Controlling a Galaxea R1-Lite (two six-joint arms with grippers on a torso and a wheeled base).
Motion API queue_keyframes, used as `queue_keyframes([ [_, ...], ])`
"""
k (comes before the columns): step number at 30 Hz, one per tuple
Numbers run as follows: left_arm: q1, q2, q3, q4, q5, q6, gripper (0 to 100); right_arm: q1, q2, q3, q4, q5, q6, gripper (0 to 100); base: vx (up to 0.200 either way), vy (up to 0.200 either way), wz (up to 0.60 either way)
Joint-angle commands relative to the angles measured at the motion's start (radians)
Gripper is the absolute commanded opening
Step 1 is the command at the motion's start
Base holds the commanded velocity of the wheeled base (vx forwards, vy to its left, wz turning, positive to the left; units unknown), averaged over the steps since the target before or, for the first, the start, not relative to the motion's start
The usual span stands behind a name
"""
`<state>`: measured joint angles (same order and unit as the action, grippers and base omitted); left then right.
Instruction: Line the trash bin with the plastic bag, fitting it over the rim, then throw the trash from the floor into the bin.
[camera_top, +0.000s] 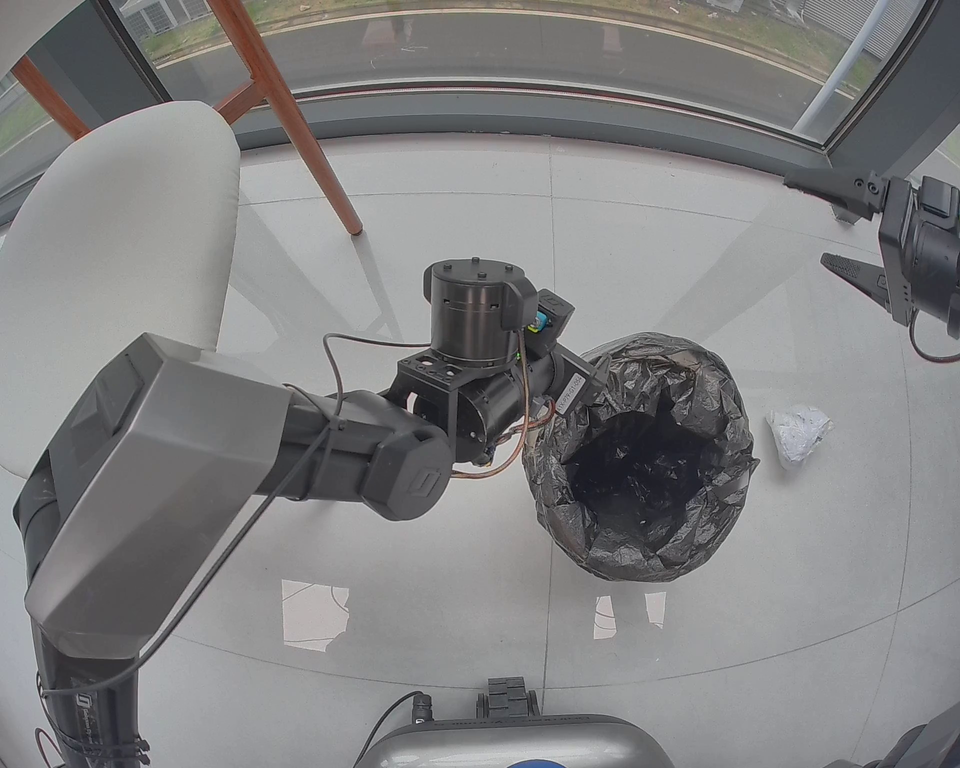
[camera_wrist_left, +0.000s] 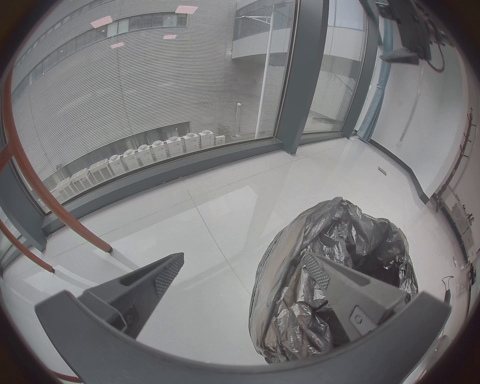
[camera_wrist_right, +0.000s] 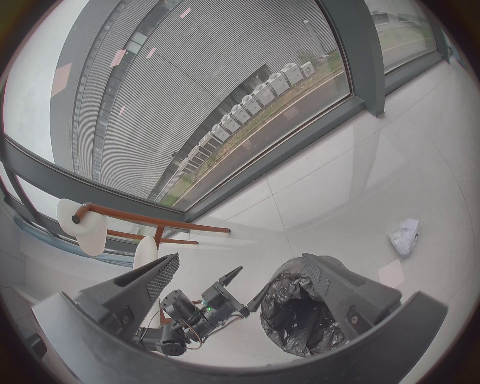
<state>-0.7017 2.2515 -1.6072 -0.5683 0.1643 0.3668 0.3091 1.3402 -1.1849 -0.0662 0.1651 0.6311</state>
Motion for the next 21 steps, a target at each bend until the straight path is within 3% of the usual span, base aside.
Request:
queue_keyframes([
  [1, 0.025, -0.039, 0.015, 0.002, 0.001, -0.005, 100, 0.015, 0.005, 0.051, -0.001, 0.002, 0.001, 100, 0.0, 0.0, 0.0],
  [7, 0.044, -0.112, 0.044, 0.031, 0.003, -0.08, 100, 0.001, 0.04, 0.149, -0.018, 0.004, -0.014, 100, 0.0, 0.0, 0.0],
  [9, 0.048, -0.197, 0.089, 0.116, 0.004, -0.154, 100, -0.07, 0.076, 0.199, -0.018, 0.002, -0.073, 100, 0.0, 0.0, 0.0],
  [12, 0.079, -0.337, 0.199, 0.248, 0.006, -0.226, 100, -0.246, 0.119, 0.257, -0.021, 0.022, -0.246, 100, 0.0, 0.0, 0.0],
  [15, 0.087, -0.475, 0.306, 0.37, 0.004, -0.272, 100, -0.395, 0.12, 0.306, -0.02, 0.111, -0.379, 100, 0.0, 0.0, 0.0],
  [18, 0.079, -0.57, 0.383, 0.407, -0.006, -0.378, 100, -0.473, 0.114, 0.353, -0.02, 0.183, -0.429, 100, 0.0, 0.0, 0.0],
  [21, 0.07, -0.627, 0.406, 0.406, -0.015, -0.513, 100, -0.512, 0.117, 0.395, -0.02, 0.189, -0.461, 100, 0.0, 0.0, 0.0],
])
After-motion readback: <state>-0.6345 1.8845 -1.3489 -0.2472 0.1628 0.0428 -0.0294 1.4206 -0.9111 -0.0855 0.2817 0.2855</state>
